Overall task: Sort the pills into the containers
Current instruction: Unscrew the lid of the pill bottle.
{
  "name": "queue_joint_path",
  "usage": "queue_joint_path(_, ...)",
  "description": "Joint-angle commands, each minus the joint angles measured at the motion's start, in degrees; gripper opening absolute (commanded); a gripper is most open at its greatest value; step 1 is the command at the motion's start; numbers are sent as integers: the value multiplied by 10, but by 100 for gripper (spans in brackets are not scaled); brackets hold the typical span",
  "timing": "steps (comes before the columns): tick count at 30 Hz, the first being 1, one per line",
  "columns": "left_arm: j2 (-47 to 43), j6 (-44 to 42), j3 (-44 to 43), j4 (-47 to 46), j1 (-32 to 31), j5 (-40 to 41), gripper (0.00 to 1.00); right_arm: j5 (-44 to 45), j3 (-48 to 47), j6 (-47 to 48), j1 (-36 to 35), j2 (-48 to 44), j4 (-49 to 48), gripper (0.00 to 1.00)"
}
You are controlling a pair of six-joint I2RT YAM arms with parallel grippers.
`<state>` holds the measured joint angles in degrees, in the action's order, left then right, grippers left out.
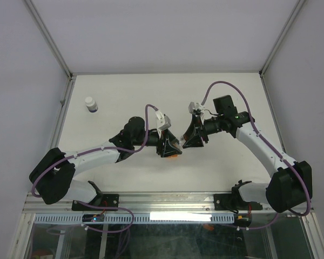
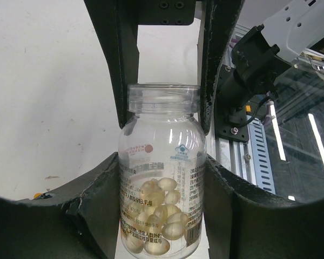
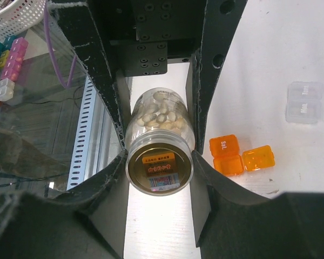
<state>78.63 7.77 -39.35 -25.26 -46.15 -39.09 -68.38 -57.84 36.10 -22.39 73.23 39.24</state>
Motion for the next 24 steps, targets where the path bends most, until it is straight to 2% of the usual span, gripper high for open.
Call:
queue_joint_path(1, 3, 10, -2, -60, -4, 4, 40, -69, -14, -9, -9, -6, -18, 0)
queue_joint_path(4, 5, 11, -1, -63, -3, -2, 22, -67, -13, -10, -9, -7, -21, 0)
queue_joint_path(5, 5, 10, 0, -65, -4, -5, 18, -66, -14, -9, -8, -7, -17, 13)
queue_joint_path(7, 4, 9, 1, -66, -4, -10, 12, -66, -17, 1, -1, -9, -8, 50)
queue_joint_path(8, 3, 9, 2, -66, -4, -12, 10, -65, -20, 6, 2, -9, -3, 62)
queue_joint_path(10, 1, 6, 4, -67, -4, -16, 10, -65, -22, 11, 10, -13, 4, 73)
queue_joint_path(12, -2, 3, 6, -67, -4, -16, 9, -69, -22, 12, 18, -18, 5, 74)
queue_joint_path(15, -3, 2, 6, -67, -4, -18, 9, -70, -23, 10, 24, -20, 7, 70)
queue_joint_path(21, -4, 2, 6, -66, -3, -16, 9, -70, -24, 7, 26, -20, 5, 49)
queue_joint_path(24, -5, 3, 6, -66, -4, -13, 10, -68, -20, -1, 25, -19, -5, 31)
